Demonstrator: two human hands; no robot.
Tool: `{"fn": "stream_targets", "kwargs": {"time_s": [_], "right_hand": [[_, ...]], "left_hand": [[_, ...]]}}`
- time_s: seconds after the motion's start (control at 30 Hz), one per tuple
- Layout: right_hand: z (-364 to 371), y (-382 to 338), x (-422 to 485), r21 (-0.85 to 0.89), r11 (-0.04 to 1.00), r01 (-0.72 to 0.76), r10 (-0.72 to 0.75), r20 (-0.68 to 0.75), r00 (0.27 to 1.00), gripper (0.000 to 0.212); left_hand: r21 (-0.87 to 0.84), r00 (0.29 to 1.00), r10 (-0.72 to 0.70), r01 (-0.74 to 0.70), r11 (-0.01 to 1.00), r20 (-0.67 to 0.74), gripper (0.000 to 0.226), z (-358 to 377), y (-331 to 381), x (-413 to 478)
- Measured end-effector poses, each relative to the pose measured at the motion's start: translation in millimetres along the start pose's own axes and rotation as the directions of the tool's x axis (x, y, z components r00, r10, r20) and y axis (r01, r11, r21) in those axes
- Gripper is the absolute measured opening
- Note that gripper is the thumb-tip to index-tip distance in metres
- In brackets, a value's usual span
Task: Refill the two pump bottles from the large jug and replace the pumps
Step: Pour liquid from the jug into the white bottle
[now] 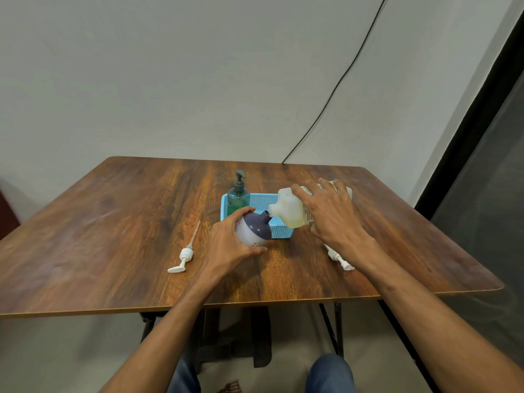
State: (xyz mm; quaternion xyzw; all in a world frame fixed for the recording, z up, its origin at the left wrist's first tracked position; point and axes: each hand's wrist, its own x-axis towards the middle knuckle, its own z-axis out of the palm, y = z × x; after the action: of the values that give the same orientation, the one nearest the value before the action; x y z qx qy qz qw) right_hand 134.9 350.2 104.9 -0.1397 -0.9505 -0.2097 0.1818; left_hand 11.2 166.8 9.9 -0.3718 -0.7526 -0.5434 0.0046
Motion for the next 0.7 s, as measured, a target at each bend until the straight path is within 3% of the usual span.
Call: {"fn": "stream_targets", "kwargs": {"time_s": [0.23, 0.37, 0.5, 0.7], "right_hand": [[1.0, 0.8, -0.5, -0.009, 1.0, 0.011, -0.011, -0.008, 1.0, 0.082], [-0.6, 1.2, 0.3, 0.001, 1.0, 0.013, -0.013, -0.003, 1.0, 0.081], [-1.3, 0.7, 0.7, 0.017, 1.0, 0.014, -0.014, 0.012, 1.0, 0.081], [-2.6, 0.9, 0.5, -0.001, 1.0, 0.018, -0.018, 0.01, 1.0, 0.081]], "left_hand": [[0.049, 0.999, 0.05, -0.05, 0.998, -0.006, 0.095, -4.4, 6.2, -3.0], [0.012, 1.0, -0.027, 0.027, 1.0, -0.011, 0.09, 4.4, -1.6, 1.8], [0.056, 0.99, -0.138, 0.139, 0.989, -0.021, 0.109, 11.8, -13.9, 9.5], [0.114, 0.97, -0.238, 0.241, 0.964, -0.038, 0.092, 18.3, -5.5, 16.7]]}}
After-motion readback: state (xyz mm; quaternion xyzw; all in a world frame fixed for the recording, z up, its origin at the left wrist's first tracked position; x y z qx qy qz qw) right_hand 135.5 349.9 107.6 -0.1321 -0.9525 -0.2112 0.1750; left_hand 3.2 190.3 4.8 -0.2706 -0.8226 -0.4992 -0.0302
